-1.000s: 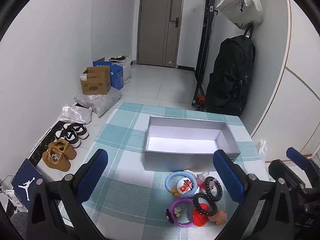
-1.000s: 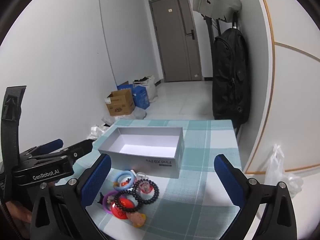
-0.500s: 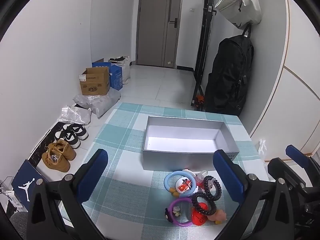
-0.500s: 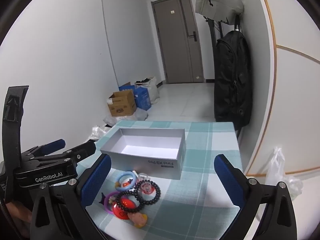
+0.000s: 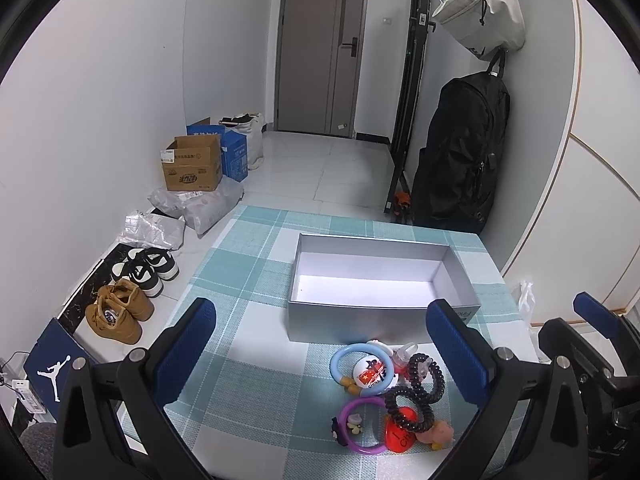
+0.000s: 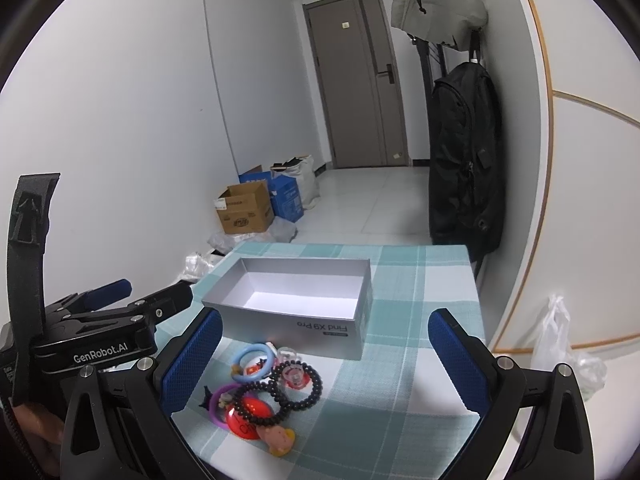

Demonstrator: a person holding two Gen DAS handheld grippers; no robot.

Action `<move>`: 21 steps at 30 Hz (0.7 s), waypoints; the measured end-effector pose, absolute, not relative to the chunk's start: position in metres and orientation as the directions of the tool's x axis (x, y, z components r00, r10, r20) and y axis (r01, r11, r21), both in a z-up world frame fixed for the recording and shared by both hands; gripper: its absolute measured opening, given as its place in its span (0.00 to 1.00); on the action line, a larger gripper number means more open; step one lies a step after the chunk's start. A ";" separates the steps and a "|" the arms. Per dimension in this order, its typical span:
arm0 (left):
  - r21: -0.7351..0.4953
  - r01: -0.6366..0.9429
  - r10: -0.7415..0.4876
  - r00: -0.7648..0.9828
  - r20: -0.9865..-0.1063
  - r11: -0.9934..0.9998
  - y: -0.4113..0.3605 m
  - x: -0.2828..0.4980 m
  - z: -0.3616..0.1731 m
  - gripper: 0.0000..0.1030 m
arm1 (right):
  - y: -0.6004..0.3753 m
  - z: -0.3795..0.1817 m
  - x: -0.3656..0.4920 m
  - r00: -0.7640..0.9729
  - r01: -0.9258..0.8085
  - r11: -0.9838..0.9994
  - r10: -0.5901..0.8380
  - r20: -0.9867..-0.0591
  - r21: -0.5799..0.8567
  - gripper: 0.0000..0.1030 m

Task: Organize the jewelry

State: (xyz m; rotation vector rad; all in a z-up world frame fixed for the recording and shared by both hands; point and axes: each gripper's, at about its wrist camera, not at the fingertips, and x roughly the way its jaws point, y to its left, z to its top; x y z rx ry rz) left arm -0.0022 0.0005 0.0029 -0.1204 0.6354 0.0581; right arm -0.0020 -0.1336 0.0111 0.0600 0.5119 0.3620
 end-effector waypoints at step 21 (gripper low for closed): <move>-0.081 -0.076 0.012 0.799 -0.601 0.994 -0.004 0.001 0.000 0.99 | -0.135 0.010 -0.003 0.813 -0.313 0.936 0.352 -0.464 0.161 1.00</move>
